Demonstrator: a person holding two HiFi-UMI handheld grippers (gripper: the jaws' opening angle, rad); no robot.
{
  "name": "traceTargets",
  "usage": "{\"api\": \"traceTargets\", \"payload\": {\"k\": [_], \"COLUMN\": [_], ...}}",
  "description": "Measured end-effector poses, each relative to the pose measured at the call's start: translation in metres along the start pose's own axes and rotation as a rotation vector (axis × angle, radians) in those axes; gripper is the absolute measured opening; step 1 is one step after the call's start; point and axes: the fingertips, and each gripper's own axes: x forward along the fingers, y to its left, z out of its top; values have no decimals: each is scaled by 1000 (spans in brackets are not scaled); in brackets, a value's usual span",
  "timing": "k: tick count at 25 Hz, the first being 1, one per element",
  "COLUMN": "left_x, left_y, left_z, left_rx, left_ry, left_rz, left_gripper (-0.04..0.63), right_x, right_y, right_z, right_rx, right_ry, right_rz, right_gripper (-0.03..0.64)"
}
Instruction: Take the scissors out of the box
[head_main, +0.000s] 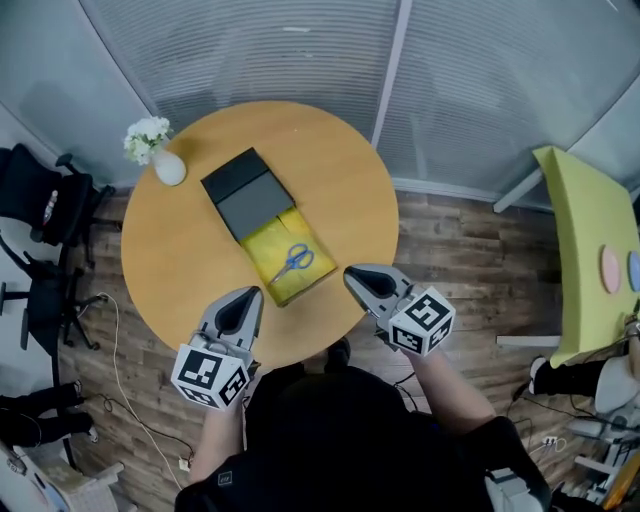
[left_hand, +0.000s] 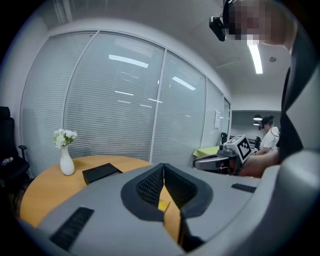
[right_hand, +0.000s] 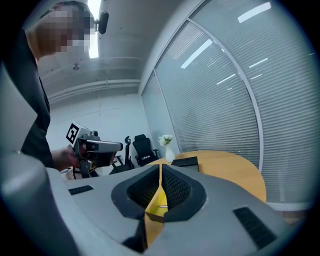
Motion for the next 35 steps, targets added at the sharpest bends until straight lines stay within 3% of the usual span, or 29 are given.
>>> {"api": "traceTargets", "payload": {"k": [12, 20, 24, 27, 35], "left_x": [-5, -4, -4, -5, -6], "left_y": [72, 100, 110, 118, 128], "left_z": [-17, -34, -51, -63, -103], "left_rx": [-60, -117, -152, -179, -256], "left_ry": [-8, 1, 24, 39, 80], "left_rz": [54, 57, 56, 62, 67], "left_gripper": [14, 14, 14, 14, 14], "right_x": [108, 161, 178, 185, 184], "right_y": [-9, -28, -38, -45, -62], "right_z": [-32, -83, -116, -141, -198], "right_rx": [-245, -395, -516, -587, -838], "right_ry": [294, 529, 663, 768, 1015], "right_rz": [100, 168, 221, 270, 417], "right_gripper": [40, 41, 54, 130, 132]}}
